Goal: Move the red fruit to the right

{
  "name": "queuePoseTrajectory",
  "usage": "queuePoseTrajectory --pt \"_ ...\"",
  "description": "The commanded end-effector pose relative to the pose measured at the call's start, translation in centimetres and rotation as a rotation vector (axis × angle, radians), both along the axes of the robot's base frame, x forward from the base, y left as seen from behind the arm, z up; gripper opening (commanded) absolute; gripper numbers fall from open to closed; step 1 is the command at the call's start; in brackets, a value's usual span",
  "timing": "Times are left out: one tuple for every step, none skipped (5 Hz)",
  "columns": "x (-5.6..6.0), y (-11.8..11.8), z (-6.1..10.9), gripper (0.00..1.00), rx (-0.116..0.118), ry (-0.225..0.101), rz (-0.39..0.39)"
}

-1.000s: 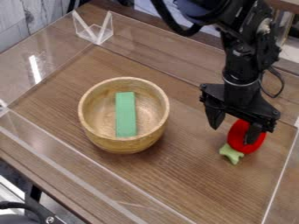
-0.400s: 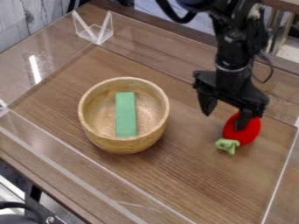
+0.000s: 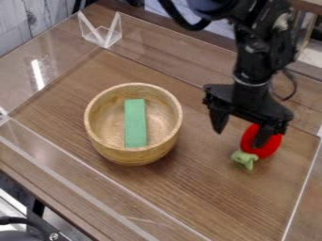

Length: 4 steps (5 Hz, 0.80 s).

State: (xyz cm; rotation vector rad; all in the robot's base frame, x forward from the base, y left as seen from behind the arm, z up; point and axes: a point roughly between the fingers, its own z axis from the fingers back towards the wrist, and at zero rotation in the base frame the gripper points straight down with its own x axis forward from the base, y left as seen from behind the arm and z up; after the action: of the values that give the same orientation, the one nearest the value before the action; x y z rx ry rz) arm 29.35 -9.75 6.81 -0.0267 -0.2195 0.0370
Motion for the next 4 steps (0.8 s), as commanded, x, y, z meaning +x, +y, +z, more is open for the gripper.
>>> queuePoseTrajectory --pt "0.5 -1.2 4.0 1.0 -0.032 -0.084 0.037" --pt "-0.2 -1.3 3.4 1.0 -0.045 -0.075 -0.043" --pt "-0.3 -0.9 2.5 1.0 -0.042 -0.071 -0.104" --pt "0.3 -0.4 2.0 1.0 -0.034 -0.07 -0.069"
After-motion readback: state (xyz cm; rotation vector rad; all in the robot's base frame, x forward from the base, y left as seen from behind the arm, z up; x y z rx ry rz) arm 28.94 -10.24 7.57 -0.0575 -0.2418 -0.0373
